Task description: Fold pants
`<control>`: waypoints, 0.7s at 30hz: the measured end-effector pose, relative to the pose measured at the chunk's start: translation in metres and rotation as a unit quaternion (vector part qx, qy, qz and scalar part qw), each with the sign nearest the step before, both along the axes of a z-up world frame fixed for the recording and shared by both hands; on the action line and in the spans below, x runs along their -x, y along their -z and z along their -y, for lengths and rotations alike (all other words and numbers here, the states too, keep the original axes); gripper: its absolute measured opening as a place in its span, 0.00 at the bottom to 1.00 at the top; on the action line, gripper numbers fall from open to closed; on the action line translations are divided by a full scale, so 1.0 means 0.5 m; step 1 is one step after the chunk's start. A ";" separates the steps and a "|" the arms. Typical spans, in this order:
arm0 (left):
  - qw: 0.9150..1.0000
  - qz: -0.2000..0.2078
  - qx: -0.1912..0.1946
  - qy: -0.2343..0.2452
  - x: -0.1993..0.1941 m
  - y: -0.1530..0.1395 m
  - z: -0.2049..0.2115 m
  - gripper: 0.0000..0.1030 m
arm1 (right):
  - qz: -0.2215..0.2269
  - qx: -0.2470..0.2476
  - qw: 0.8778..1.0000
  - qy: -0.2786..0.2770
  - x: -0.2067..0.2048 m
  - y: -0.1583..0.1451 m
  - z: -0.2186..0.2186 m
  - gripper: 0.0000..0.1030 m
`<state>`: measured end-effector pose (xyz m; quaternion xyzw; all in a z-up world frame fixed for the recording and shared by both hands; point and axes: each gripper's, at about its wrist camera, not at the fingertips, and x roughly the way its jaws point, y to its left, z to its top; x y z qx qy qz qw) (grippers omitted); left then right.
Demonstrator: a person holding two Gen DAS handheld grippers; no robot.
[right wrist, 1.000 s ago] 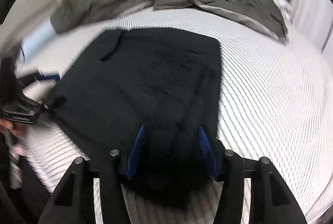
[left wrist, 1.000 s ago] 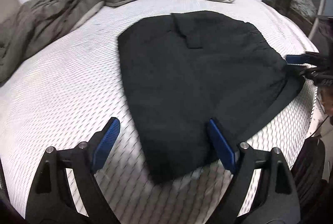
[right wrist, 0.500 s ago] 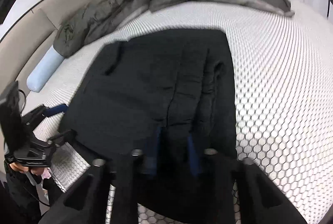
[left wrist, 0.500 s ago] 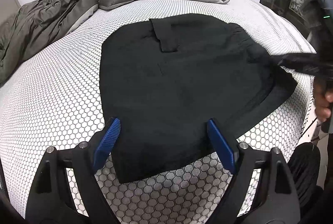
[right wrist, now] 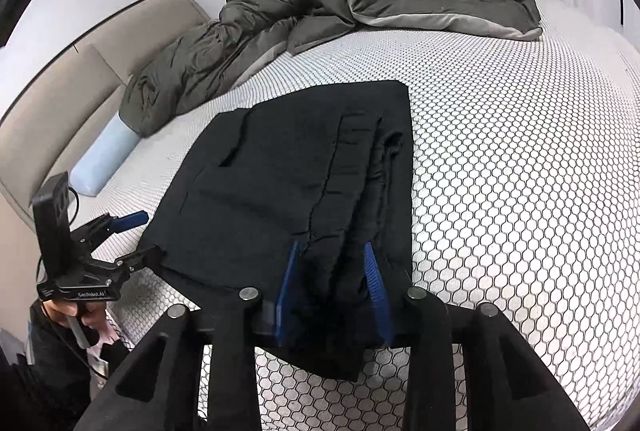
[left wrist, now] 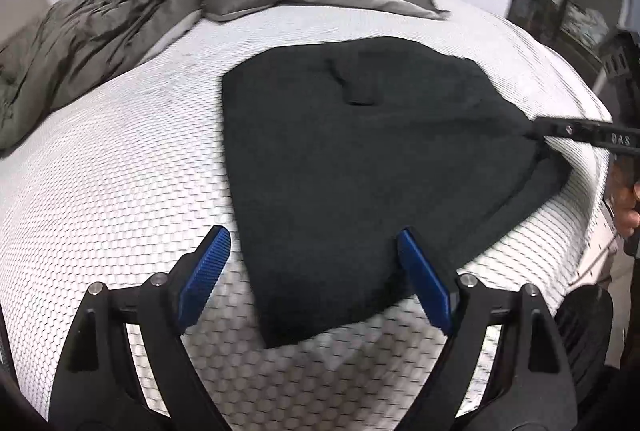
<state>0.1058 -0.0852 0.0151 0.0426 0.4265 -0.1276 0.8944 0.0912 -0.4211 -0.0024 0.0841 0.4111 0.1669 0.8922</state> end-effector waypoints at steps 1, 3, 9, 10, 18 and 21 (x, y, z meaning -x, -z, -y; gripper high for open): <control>1.000 -0.006 0.003 -0.010 -0.006 0.005 -0.011 0.82 | -0.005 0.002 1.000 0.000 -0.011 0.004 -0.003 0.34; 0.999 -0.023 0.028 -0.023 -0.021 0.018 -0.035 0.82 | -0.019 -0.002 1.000 0.000 -0.045 0.025 -0.012 0.33; 0.999 -0.026 0.039 -0.026 -0.018 0.021 -0.050 0.82 | -0.017 0.016 0.999 -0.034 -0.060 0.004 -0.053 0.07; 0.999 -0.023 0.032 -0.025 -0.016 0.017 -0.049 0.82 | -0.006 0.008 0.999 -0.044 -0.044 -0.018 -0.055 0.06; 1.000 -0.008 0.023 -0.018 -0.002 -0.005 -0.044 0.82 | -0.010 -0.007 1.000 -0.026 0.014 -0.021 -0.043 0.08; 0.999 -0.027 0.022 -0.025 -0.008 0.018 -0.046 0.82 | -0.065 -0.010 0.998 0.004 -0.033 0.047 -0.035 0.11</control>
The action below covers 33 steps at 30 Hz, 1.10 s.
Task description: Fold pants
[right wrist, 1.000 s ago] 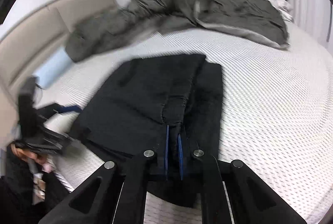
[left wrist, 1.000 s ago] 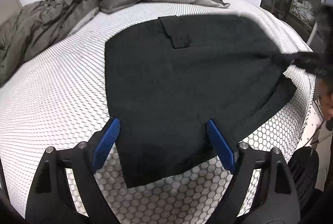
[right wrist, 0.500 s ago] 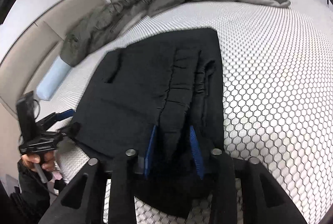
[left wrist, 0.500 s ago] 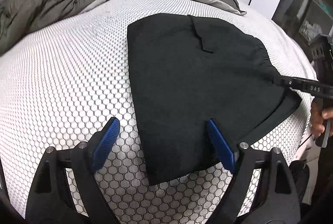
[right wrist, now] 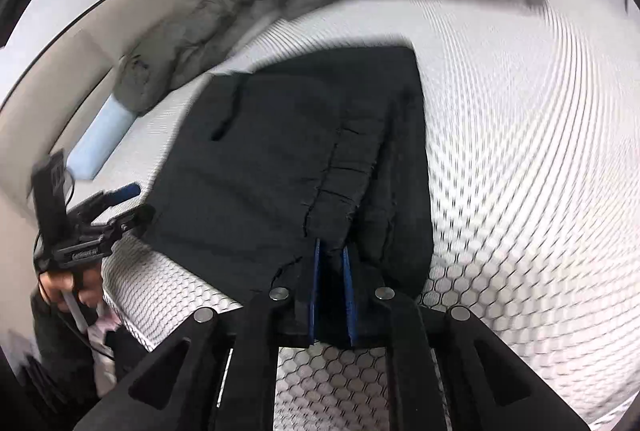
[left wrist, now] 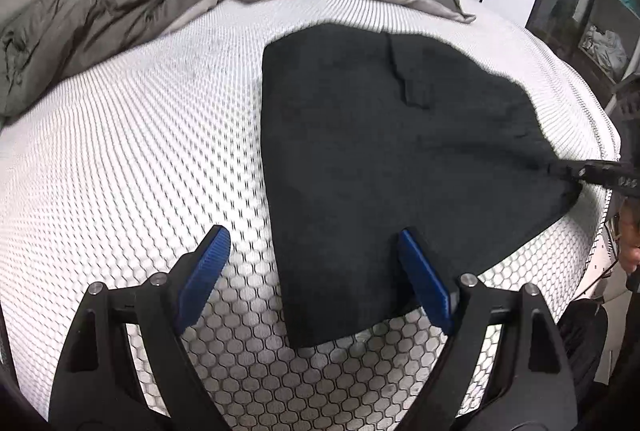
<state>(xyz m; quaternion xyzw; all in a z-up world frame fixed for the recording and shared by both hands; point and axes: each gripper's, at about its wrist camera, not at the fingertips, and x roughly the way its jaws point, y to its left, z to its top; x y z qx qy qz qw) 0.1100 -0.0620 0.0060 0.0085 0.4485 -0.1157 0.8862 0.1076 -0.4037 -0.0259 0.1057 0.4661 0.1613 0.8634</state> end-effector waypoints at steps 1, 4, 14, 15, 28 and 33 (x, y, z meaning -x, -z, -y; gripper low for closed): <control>1.000 0.000 0.008 0.003 0.002 0.000 -0.005 0.82 | 0.007 -0.009 1.000 0.002 0.006 -0.004 0.003 0.15; 1.000 0.006 0.022 0.001 -0.001 -0.005 -0.020 0.82 | 0.056 0.002 0.998 0.008 0.029 -0.040 0.007 0.49; 0.996 -0.030 0.079 -0.021 -0.131 0.010 -0.031 0.61 | 0.029 -0.013 0.999 0.043 -0.098 0.007 0.005 0.22; 0.996 -0.025 0.080 -0.017 -0.129 0.008 -0.031 0.57 | 0.039 -0.018 0.998 0.043 -0.095 -0.002 0.005 0.12; 0.996 0.006 0.085 -0.029 -0.194 -0.037 -0.044 0.65 | 0.071 -0.004 0.996 0.048 -0.125 -0.046 0.057 0.46; 0.998 -0.016 0.057 -0.029 -0.334 -0.030 0.001 0.65 | 0.056 -0.006 0.998 0.010 -0.199 -0.052 0.017 0.48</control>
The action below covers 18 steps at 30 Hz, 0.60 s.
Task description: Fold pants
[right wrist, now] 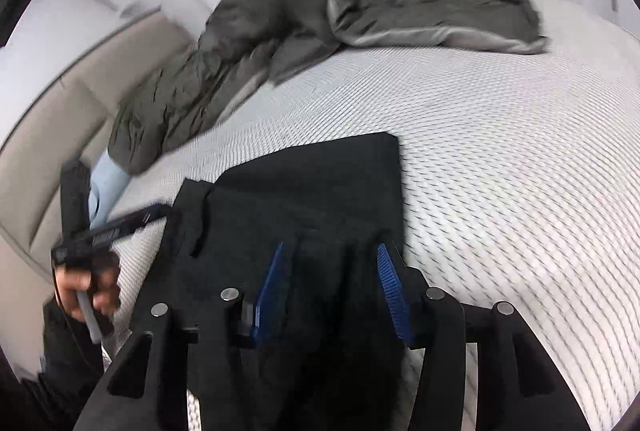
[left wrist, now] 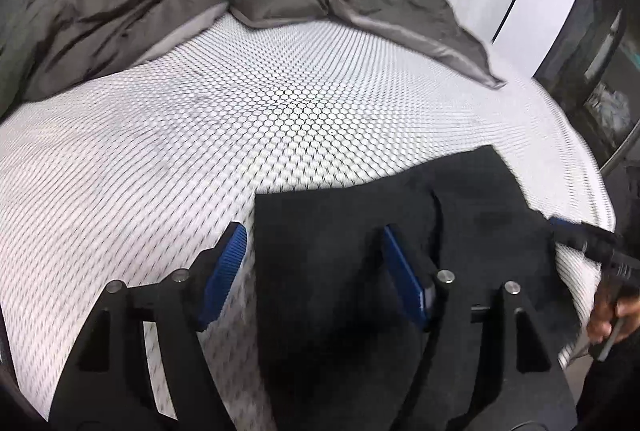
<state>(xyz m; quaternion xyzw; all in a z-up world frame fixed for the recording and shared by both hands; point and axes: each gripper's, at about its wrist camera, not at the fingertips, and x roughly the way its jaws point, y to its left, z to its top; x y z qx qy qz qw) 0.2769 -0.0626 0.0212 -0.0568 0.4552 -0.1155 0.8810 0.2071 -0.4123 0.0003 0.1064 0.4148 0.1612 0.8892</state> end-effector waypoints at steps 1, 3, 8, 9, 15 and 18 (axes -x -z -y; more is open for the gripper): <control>1.000 -0.013 -0.008 0.004 -0.022 0.013 0.010 0.63 | -0.023 0.026 0.999 -0.007 -0.026 0.020 -0.018 0.47; 1.000 -0.017 -0.009 0.008 -0.048 0.028 0.023 0.45 | -0.040 0.072 0.997 -0.003 -0.053 0.051 -0.039 0.35; 1.000 -0.015 0.001 0.018 -0.065 0.044 0.022 0.38 | 0.003 0.079 0.996 -0.031 -0.051 0.030 -0.043 0.19; 1.000 -0.015 -0.003 0.014 -0.064 0.048 0.021 0.45 | -0.022 0.077 0.996 -0.025 -0.070 0.053 -0.033 0.20; 1.000 -0.013 -0.019 -0.010 0.016 0.012 -0.045 0.66 | -0.025 0.019 0.999 0.012 -0.015 0.029 0.026 0.52; 1.000 -0.009 0.016 0.004 0.116 0.004 -0.077 0.74 | -0.018 -0.010 1.000 0.007 0.046 0.018 0.051 0.57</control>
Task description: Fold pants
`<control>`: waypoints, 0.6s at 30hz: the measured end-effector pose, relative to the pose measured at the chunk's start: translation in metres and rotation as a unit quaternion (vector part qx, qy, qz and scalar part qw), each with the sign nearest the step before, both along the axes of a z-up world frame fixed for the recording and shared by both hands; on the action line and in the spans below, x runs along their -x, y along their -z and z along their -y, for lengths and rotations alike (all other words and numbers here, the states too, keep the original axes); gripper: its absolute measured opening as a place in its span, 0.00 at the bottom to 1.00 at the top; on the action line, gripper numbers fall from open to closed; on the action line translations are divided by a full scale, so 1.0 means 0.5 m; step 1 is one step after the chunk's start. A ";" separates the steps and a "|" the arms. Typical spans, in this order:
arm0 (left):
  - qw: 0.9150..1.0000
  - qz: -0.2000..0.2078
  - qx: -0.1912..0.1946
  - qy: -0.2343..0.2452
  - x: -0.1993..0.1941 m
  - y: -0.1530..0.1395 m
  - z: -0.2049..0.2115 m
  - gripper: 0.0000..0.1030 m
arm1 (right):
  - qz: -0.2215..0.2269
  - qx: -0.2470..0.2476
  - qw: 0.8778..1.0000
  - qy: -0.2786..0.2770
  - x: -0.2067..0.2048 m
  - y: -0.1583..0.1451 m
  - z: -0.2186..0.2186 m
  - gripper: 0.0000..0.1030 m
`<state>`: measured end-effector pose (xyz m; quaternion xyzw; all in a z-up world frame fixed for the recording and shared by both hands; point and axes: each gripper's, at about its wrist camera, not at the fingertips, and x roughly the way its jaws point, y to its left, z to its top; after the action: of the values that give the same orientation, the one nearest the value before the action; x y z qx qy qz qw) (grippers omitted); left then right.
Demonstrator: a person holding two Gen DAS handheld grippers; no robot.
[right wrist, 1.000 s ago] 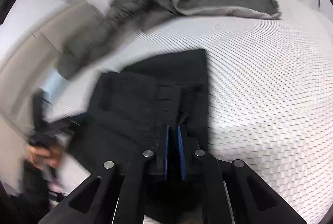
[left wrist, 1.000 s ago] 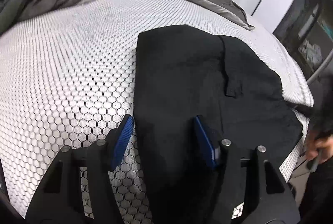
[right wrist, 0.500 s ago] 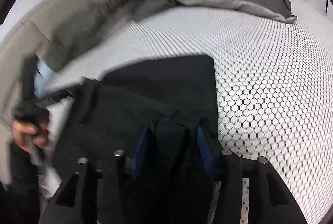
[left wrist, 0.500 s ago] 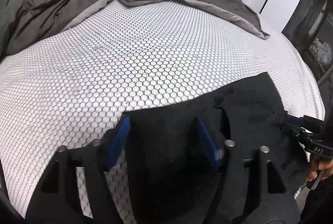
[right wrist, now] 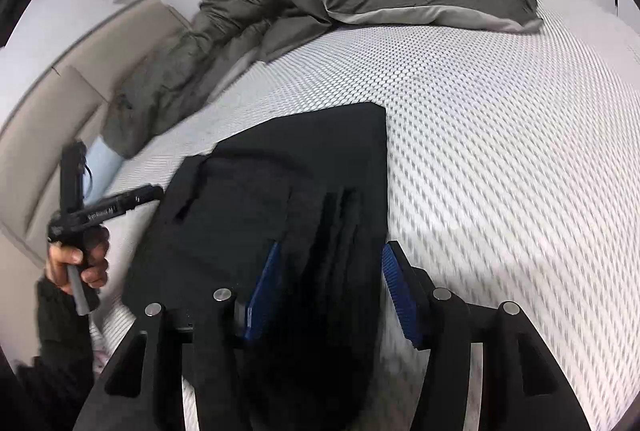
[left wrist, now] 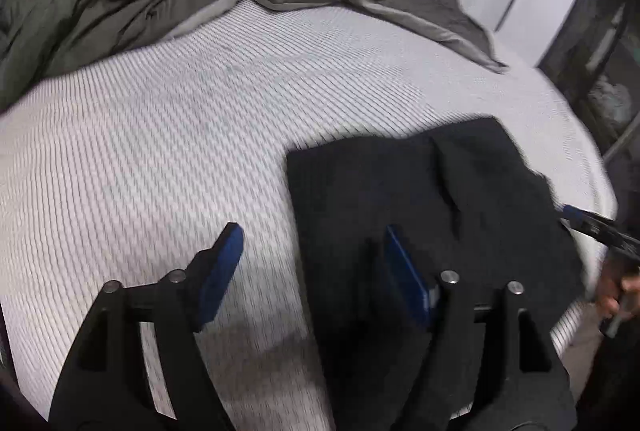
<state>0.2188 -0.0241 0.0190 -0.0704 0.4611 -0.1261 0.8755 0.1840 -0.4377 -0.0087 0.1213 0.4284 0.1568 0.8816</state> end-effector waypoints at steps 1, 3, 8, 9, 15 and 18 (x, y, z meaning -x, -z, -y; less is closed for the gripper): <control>1.000 -0.004 0.010 -0.001 0.022 0.010 -0.001 0.74 | -0.009 -0.013 1.000 0.000 0.008 0.010 0.002 0.59; 1.000 -0.011 -0.003 0.000 0.059 0.050 0.007 0.65 | -0.037 -0.032 0.999 -0.010 0.015 0.040 0.001 0.59; 1.000 -0.009 0.019 -0.006 0.105 0.051 0.003 0.26 | -0.031 -0.015 0.999 -0.002 0.044 0.056 -0.038 0.11; 1.000 -0.001 0.003 -0.009 0.118 0.040 0.000 0.26 | -0.017 0.000 1.000 0.000 0.063 0.037 -0.042 0.11; 0.999 -0.003 -0.038 -0.011 0.149 0.055 0.008 0.29 | -0.030 -0.001 0.999 0.009 0.106 0.083 -0.038 0.20; 1.000 -0.003 -0.024 -0.005 0.182 0.035 0.000 0.37 | -0.029 -0.047 0.998 0.018 0.132 0.060 -0.012 0.41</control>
<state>0.1278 -0.0239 0.0016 -0.0523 0.4658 -0.1108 0.8763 0.1180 -0.4315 -0.0387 0.1752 0.4435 0.1573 0.8648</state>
